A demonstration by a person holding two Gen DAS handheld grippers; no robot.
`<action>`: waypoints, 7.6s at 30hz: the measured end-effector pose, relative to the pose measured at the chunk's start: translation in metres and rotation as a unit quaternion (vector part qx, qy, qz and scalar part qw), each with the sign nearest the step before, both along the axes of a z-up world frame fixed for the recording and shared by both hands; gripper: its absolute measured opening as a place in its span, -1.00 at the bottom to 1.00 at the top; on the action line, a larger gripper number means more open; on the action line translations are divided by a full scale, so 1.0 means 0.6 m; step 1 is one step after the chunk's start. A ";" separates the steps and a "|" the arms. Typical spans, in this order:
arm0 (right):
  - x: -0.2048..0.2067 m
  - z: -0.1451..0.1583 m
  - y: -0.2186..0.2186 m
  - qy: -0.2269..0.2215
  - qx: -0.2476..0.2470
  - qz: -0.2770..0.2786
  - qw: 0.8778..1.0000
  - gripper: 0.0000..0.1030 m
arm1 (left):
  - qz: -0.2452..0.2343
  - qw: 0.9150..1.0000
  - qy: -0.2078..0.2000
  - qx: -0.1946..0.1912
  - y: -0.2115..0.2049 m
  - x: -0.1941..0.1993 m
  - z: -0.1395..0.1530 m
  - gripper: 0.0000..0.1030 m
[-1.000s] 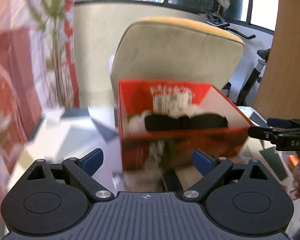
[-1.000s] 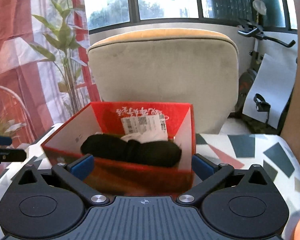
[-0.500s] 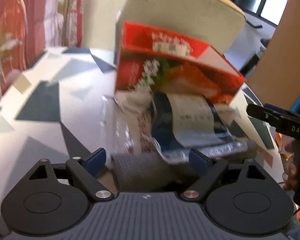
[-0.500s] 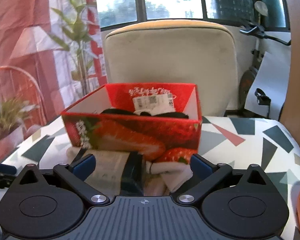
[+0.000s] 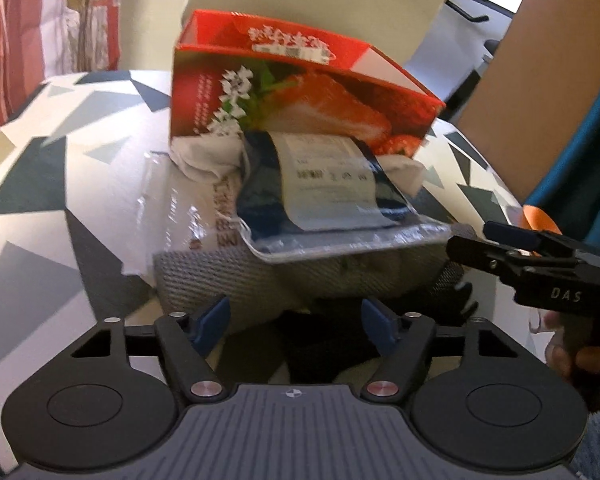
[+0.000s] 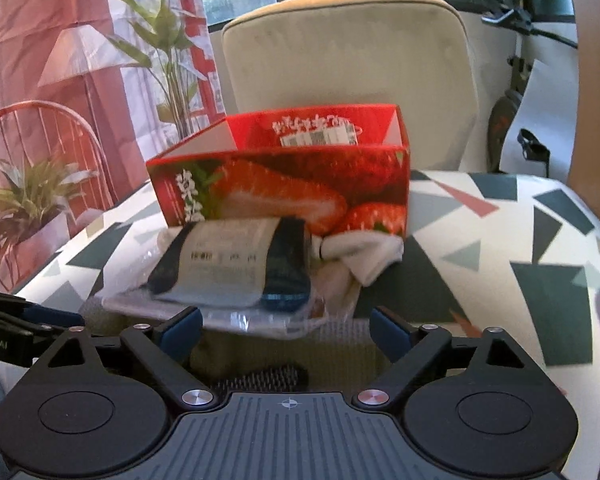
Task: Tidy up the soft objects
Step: 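Withdraw both grippers from the box toward the black dotted glove, then close both grippers on the black dotted glove, then lift the black glove with both grippers and carry it over the box, then lower the glove into the red box and open both grippers, then withdraw both grippers from the box toward the grey mesh towel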
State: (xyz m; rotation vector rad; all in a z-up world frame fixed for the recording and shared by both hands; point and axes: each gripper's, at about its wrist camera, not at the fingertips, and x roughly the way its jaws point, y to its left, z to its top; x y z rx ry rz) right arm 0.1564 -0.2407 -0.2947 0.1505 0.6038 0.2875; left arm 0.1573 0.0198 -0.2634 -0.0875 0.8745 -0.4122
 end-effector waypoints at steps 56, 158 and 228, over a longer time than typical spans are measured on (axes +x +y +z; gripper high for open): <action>-0.012 -0.080 0.012 0.113 0.027 0.023 0.993 -0.15 | -0.025 0.996 0.078 -0.044 0.001 0.012 -0.072 -0.19; 0.615 0.104 0.067 0.074 -0.037 0.039 0.996 -0.78 | -0.015 0.999 -0.048 -0.009 -0.041 0.509 0.116 -0.63; 0.054 0.026 0.000 -0.015 -0.022 -0.022 0.999 0.95 | 0.064 0.998 -0.023 0.014 0.060 0.039 0.020 0.97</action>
